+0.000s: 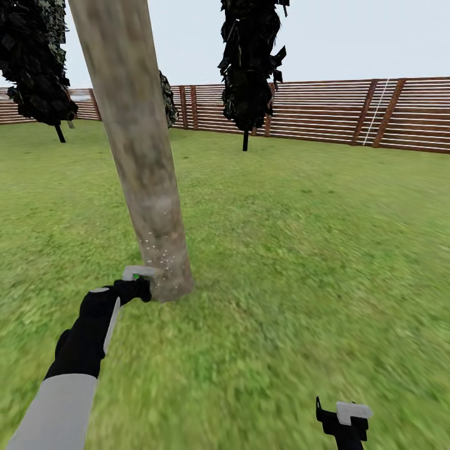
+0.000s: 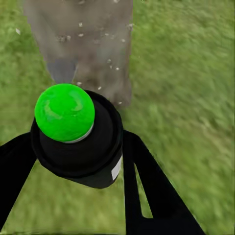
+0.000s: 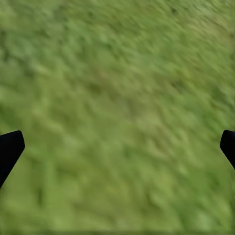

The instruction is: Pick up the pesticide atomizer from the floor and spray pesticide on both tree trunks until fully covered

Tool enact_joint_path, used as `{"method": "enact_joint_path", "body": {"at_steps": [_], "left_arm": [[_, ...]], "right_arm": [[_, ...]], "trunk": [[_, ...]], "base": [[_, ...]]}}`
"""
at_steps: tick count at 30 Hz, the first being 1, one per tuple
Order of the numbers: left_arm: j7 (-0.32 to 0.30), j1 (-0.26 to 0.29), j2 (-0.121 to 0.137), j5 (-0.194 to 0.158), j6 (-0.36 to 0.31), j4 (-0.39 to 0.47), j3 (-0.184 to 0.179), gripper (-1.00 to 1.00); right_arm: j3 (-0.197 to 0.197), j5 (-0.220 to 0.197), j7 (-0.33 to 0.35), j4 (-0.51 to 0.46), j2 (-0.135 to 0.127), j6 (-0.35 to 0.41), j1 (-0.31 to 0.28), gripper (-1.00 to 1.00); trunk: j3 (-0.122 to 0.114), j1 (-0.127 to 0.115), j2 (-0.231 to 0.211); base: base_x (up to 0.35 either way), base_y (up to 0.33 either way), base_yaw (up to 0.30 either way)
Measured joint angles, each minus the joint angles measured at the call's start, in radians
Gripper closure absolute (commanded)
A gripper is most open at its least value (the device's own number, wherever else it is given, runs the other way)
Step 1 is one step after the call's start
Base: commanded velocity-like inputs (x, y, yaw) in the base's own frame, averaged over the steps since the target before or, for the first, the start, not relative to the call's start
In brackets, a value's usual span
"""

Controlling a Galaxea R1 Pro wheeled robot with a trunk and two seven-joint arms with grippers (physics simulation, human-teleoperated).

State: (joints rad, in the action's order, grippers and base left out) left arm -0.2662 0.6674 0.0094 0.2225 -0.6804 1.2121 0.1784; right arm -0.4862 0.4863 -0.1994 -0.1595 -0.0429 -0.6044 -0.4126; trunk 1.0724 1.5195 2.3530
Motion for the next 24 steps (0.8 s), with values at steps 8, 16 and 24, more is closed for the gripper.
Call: {"method": "enact_joint_path", "body": {"at_steps": [8, 16, 24], "left_arm": [[-0.003, -0.009, 0.079, -0.015, -0.005, -0.011, 0.039, 1.0], [-0.004, -0.012, 0.075, -0.013, 0.093, -0.25, 0.024, 1.0], [0.0, 0.116, 0.08, -0.015, -0.006, -0.167, 0.035, 1.0]], "right_arm": [[0.0, 0.003, 0.004, 0.0, -0.001, 0.0, 0.0, -1.0], [0.001, 0.003, 0.005, 0.0, -0.002, 0.0, 0.0, -1.0], [0.0, 0.003, 0.005, 0.0, -0.002, 0.0, 0.0, -1.0]], "trunk": [[0.0, 0.0, 0.0], [0.0, 0.0, 0.0], [0.0, 0.0, 0.0]], "base": [[0.0, 0.0, 0.0], [0.0, 0.0, 0.0], [0.0, 0.0, 0.0]]}}
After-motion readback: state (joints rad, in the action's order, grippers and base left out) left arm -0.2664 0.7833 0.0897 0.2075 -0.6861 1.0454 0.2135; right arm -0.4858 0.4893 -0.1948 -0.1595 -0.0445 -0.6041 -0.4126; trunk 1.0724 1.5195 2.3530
